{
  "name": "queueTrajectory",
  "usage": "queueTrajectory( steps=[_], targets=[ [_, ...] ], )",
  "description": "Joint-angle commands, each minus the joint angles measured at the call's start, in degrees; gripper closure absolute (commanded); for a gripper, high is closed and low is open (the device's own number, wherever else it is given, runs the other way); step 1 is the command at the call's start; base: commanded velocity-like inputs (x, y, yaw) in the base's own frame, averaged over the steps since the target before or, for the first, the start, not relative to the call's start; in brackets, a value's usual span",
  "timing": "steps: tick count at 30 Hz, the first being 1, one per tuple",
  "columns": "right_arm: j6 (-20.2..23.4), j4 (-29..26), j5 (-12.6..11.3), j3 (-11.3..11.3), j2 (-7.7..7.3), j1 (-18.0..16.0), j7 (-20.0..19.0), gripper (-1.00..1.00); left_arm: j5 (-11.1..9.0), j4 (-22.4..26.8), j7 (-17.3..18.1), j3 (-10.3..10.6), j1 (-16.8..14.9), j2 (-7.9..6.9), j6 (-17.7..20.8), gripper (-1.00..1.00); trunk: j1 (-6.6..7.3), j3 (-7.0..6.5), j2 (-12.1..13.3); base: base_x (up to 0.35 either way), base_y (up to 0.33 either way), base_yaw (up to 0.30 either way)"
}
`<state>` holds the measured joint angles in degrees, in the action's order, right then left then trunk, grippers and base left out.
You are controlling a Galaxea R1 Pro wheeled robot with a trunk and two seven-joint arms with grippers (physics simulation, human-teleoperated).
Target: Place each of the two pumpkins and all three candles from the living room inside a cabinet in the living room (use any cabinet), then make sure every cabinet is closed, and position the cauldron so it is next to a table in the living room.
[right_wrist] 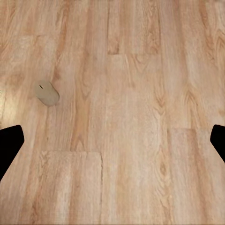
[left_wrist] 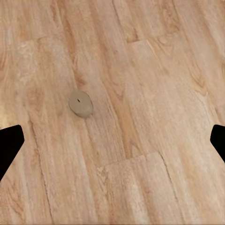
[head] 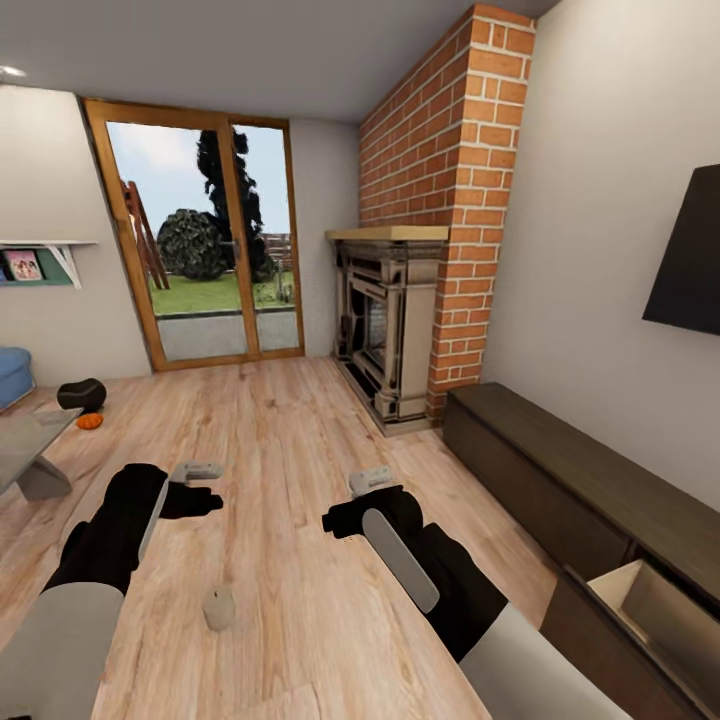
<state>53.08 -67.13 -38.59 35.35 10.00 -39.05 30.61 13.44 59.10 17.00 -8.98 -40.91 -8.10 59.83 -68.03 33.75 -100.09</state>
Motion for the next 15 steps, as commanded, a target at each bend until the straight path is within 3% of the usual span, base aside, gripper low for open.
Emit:
queueTrajectory(
  steps=[1, 12, 13, 15],
  targets=[
    [0.1, -0.1, -0.6, 0.1, 0.00, -0.1, 0.6, -1.00, 0.6, 0.0, 0.6, -0.1, 0.0, 0.01, 0.2, -1.00, -0.03, 0.00, 0.0, 0.295, 0.001, 0.119],
    [0.1, -1.3, -0.6, 0.1, 0.00, -0.1, 0.6, -1.00, 0.6, -2.6, 0.6, -0.1, 0.0, -0.03, 0.2, -1.00, -0.03, -0.17, 0.0, 0.318, 0.000, 0.027],
    [0.1, -3.5, -3.3, 0.7, 0.00, -0.1, 0.7, -1.00, 0.6, -4.2, 0.6, -0.1, -0.1, -0.42, 0.2, -1.00, -0.03, -0.18, 0.0, 0.334, 0.000, 0.001],
    [0.1, -4.4, -5.4, 1.6, 0.00, -0.1, 0.9, -1.00, 0.6, -5.5, 0.6, -0.1, -0.2, -0.86, 0.2, -1.00, -0.03, -0.20, 0.0, 0.335, 0.000, 0.001]
  ],
)
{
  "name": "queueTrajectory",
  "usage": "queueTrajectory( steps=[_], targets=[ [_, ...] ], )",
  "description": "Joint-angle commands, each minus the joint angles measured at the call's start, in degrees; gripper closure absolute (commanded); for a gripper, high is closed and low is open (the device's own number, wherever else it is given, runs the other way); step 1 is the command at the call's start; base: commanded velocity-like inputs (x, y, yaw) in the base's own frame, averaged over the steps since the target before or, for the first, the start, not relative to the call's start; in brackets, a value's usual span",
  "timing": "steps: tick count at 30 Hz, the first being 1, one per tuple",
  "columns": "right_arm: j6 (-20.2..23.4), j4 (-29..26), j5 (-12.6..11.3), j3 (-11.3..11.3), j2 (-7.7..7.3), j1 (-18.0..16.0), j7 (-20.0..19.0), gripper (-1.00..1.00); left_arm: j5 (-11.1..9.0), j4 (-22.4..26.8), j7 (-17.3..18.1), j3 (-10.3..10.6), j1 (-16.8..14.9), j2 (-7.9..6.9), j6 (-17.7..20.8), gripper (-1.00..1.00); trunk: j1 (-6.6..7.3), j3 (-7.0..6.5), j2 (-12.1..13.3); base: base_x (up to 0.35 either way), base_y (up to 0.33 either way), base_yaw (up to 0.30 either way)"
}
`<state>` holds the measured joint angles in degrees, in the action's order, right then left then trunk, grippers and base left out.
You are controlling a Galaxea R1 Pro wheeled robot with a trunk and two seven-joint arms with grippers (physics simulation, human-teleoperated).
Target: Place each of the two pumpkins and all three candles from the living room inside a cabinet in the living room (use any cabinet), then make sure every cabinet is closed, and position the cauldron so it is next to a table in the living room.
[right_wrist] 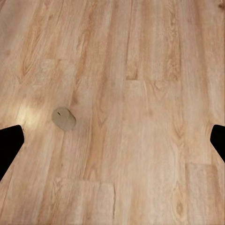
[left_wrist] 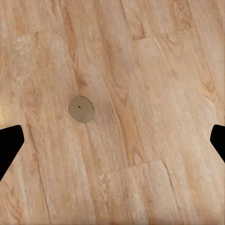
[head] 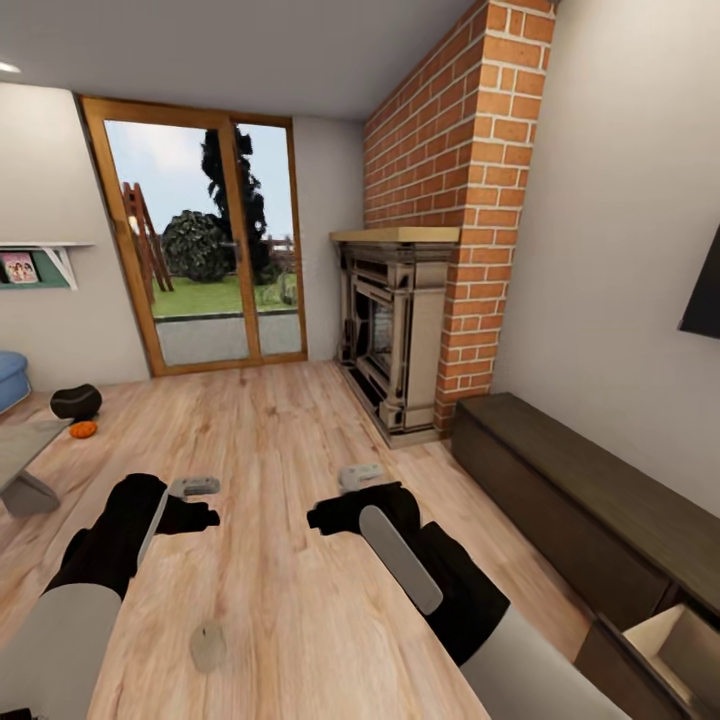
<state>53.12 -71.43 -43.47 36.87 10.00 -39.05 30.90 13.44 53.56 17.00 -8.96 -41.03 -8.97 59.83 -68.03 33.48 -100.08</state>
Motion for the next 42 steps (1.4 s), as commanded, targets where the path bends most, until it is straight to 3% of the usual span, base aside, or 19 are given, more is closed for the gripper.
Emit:
queueTrajectory(
  steps=[1, 11, 20, 27, 30, 42],
  targets=[
    [0.1, -0.5, -1.4, 0.5, 0.00, -0.1, 0.7, -1.00, 0.6, -0.8, 0.6, -0.1, -0.1, -0.18, 0.2, -1.00, -0.03, 0.06, 0.0, 0.336, 0.000, 0.000],
    [0.0, -1.1, -2.9, 1.2, 0.00, -0.1, 0.9, -1.00, 0.5, -5.7, 0.7, -0.1, -2.3, -0.66, 0.2, -1.00, -0.03, 0.04, 0.0, 0.265, 0.037, 0.098],
    [0.0, -1.1, -2.8, 1.3, 0.00, -0.1, 0.9, -1.00, 0.4, -6.2, 0.8, -0.1, -2.5, -0.78, 0.2, -1.00, -0.03, 0.04, 0.0, 0.036, 0.013, 0.278],
    [0.0, -0.8, -2.3, 1.4, 0.00, -0.1, 1.3, -1.00, 0.4, -8.2, 0.8, -0.1, -2.9, -1.91, 0.2, -1.00, -0.03, 0.06, 0.0, 0.002, 0.001, 0.289],
    [-1.3, -0.2, -2.3, 1.3, 0.00, -0.1, 3.4, -1.00, 0.4, -10.0, 0.8, -0.1, -3.8, -2.13, 0.2, -1.00, -0.03, 0.14, 0.0, 0.000, 0.000, 0.272],
    [-10.5, 5.1, -3.0, -0.8, 0.00, -0.1, 22.4, -1.00, -0.1, -13.0, 0.8, -0.1, -4.8, -2.08, 0.2, -1.00, -0.03, 0.79, 0.0, 0.000, 0.000, 0.203]
  ],
)
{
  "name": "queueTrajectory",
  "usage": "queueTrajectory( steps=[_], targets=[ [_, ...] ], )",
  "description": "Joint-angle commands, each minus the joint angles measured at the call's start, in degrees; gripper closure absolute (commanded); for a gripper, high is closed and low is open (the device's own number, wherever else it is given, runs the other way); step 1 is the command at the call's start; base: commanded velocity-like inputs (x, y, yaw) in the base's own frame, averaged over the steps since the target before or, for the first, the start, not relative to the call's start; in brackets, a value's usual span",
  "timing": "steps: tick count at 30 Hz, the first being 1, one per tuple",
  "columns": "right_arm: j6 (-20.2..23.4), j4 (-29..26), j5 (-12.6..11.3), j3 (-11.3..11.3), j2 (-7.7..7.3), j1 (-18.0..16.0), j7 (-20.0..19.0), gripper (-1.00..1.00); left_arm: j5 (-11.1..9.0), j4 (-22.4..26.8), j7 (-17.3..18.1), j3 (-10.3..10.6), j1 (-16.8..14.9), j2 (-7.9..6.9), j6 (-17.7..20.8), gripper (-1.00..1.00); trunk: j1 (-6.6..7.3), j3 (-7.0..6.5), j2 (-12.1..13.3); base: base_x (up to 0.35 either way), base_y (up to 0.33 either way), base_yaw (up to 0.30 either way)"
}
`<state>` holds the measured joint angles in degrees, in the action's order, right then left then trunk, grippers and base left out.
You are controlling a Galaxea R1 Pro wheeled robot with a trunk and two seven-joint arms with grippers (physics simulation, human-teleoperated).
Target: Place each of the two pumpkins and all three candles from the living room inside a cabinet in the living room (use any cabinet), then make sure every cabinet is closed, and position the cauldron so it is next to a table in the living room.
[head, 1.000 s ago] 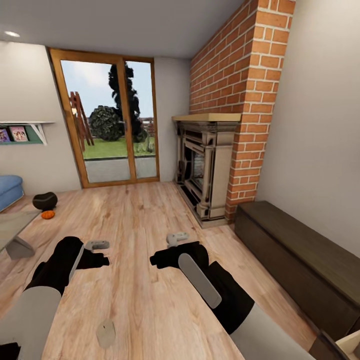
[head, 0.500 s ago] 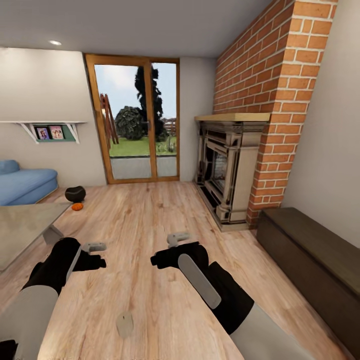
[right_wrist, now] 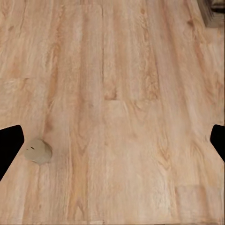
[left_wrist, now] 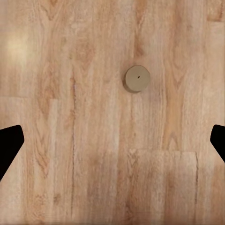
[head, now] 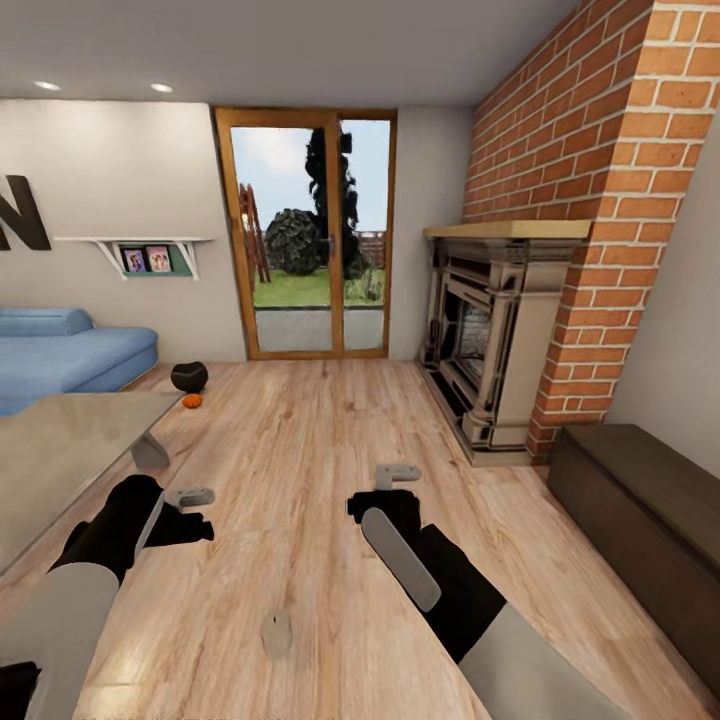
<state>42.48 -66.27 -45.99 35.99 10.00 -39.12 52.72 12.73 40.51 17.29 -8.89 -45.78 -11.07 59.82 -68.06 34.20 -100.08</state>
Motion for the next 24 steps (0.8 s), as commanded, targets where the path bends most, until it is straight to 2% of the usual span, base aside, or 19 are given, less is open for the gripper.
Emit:
queueTrajectory(
  steps=[1, 3, 7, 10, 11, 13, 14, 18, 24],
  targets=[
    [-0.3, 0.0, -0.5, -0.1, 0.00, -0.1, 2.0, -1.00, 0.6, 0.1, 0.5, -0.2, 0.0, 0.07, 0.2, -1.00, 0.00, 0.09, 0.0, 0.000, 0.000, 0.090],
    [-1.3, 0.2, -0.7, -0.3, 0.00, -0.1, 5.1, -1.00, 0.5, 0.3, 0.5, -0.2, 0.0, 0.20, 0.2, -1.00, 0.00, 0.12, 0.0, 0.000, 0.000, 0.059],
    [-1.8, 0.3, -1.2, -0.5, 0.00, -0.1, 7.2, -1.00, 0.5, 0.5, 0.5, -0.1, 0.1, 0.40, 0.2, -1.00, 0.00, 0.15, 0.0, 0.000, 0.000, 0.024],
    [-0.7, 0.7, -6.3, -0.5, 0.00, -0.1, 7.8, -1.00, 0.5, 0.6, 0.6, -0.1, 0.0, 0.52, 0.2, -1.00, 0.00, 0.16, 0.0, 0.000, 0.000, 0.008],
    [1.1, 1.6, -10.1, -0.5, 0.00, -0.3, 8.0, -1.00, 0.5, 0.6, 0.6, -0.1, 0.0, 0.55, 0.2, -1.00, 0.00, 0.16, 0.0, 0.000, 0.000, 0.004],
    [3.7, 3.1, -13.7, -0.5, 0.00, -0.5, 8.0, -1.00, 0.5, 0.6, 0.6, 0.0, 0.0, 0.59, 0.2, -1.00, 0.00, 0.16, 0.0, 0.000, 0.000, 0.003],
    [5.9, 4.5, -16.3, -0.5, 0.00, -0.7, 8.0, -1.00, 0.4, 0.6, 0.6, 0.0, 0.0, 0.63, -0.2, -1.00, 0.00, 0.16, 0.0, 0.000, 0.000, 0.002],
    [8.7, 6.3, -19.6, -0.6, 0.00, -0.9, 8.1, -1.00, 0.4, 1.0, 0.7, 0.1, -0.1, 0.99, -0.9, -1.00, 0.00, 0.16, 0.0, 0.000, 0.000, 0.001],
    [9.7, 6.7, -20.9, -0.9, -0.09, -1.0, 8.1, -1.00, 0.4, 2.1, 0.8, 0.1, -0.1, 1.33, -1.3, -1.00, 0.00, 0.16, 0.0, 0.000, 0.000, 0.000]
  ],
)
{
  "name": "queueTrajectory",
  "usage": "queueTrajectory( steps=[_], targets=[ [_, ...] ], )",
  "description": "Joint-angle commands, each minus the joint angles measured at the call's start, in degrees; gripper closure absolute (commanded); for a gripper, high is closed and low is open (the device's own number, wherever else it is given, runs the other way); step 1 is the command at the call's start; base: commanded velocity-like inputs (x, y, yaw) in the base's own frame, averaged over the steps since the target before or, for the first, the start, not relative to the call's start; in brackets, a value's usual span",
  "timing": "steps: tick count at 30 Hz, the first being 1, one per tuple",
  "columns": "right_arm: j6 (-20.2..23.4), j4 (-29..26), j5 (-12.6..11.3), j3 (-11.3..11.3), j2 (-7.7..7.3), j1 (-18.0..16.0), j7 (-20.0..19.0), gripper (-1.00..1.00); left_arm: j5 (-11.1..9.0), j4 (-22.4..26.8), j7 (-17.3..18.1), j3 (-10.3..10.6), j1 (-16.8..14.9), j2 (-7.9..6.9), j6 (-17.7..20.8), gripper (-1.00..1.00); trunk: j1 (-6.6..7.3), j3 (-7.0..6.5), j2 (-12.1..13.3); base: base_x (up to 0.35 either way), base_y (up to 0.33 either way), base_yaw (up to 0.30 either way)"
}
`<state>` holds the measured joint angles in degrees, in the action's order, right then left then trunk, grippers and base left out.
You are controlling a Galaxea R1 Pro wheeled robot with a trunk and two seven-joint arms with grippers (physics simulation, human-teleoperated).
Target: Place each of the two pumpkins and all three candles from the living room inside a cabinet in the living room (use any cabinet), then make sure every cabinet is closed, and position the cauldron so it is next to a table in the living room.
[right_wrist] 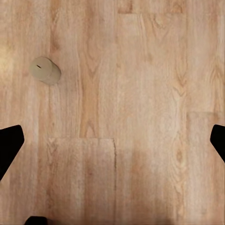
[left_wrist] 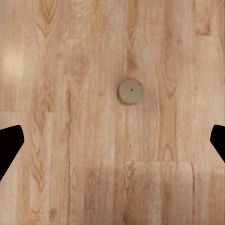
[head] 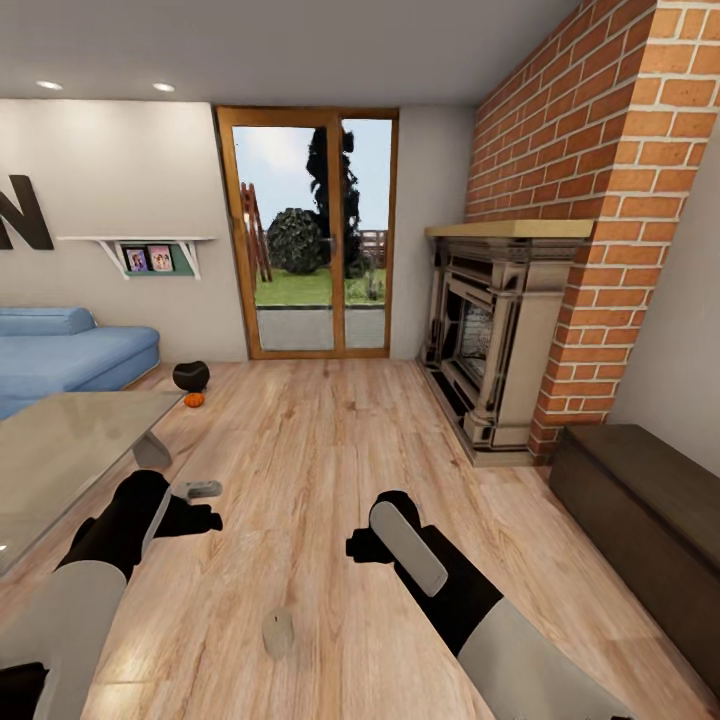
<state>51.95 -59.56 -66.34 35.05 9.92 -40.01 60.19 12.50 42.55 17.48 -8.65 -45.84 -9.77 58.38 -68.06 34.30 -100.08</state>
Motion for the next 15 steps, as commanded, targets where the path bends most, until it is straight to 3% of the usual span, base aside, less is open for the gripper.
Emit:
queueTrajectory(
  steps=[1, 7, 15],
  targets=[
    [0.3, -0.1, -0.6, 0.1, 0.00, -0.1, 0.6, -1.00, 0.6, 0.5, 0.6, -0.1, 0.0, 0.13, 0.1, -1.00, 0.00, 0.07, 0.0, 0.000, 0.000, 0.000],
    [0.2, -0.3, -0.7, 0.2, 0.08, -0.1, 0.6, -1.00, 0.7, 1.3, 0.7, -0.1, 0.0, 0.50, 0.0, -1.00, 0.00, 0.21, 0.0, 0.019, 0.046, -0.053],
    [0.2, -0.3, -1.1, 0.2, 0.08, -0.1, 0.5, -1.00, 1.0, 0.8, 1.2, -0.1, 0.0, 1.57, 0.1, -1.00, 0.00, 0.73, 0.0, 0.123, 0.215, -0.168]
  ],
)
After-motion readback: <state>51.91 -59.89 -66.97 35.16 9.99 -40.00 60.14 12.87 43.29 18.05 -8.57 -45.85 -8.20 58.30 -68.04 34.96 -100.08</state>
